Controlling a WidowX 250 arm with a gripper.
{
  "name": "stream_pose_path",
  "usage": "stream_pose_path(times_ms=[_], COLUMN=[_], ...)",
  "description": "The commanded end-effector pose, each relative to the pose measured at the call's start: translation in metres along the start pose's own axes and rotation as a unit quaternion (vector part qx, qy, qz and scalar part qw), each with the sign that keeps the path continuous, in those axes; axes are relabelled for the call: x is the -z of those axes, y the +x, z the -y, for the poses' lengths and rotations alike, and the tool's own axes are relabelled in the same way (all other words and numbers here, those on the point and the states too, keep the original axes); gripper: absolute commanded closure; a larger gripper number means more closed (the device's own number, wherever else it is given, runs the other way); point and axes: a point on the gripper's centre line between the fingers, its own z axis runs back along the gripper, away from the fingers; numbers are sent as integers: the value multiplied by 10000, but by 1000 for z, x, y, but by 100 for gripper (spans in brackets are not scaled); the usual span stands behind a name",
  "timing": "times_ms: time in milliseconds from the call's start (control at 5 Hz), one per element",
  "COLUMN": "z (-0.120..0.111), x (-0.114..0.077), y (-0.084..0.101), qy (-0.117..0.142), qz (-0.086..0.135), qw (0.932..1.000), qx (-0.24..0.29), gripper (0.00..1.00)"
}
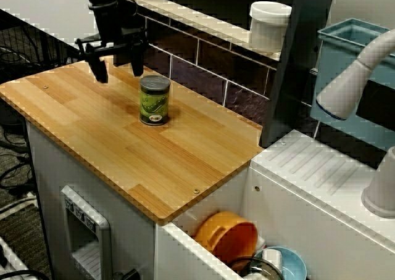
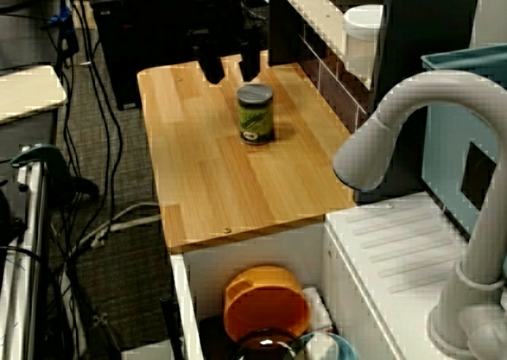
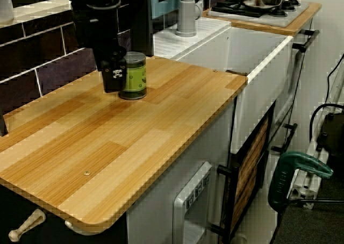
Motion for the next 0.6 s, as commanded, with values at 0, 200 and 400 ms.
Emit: stream_pose_path(times_ms=[0, 200, 400], z=[22, 35, 45], x=[-3, 5, 10], y=[27, 24, 21], qy=[-133, -152, -101], qz=[342, 302, 170], qw=[9990, 9989, 9991], qx=[-236, -334, -371], gripper=[0, 0, 0])
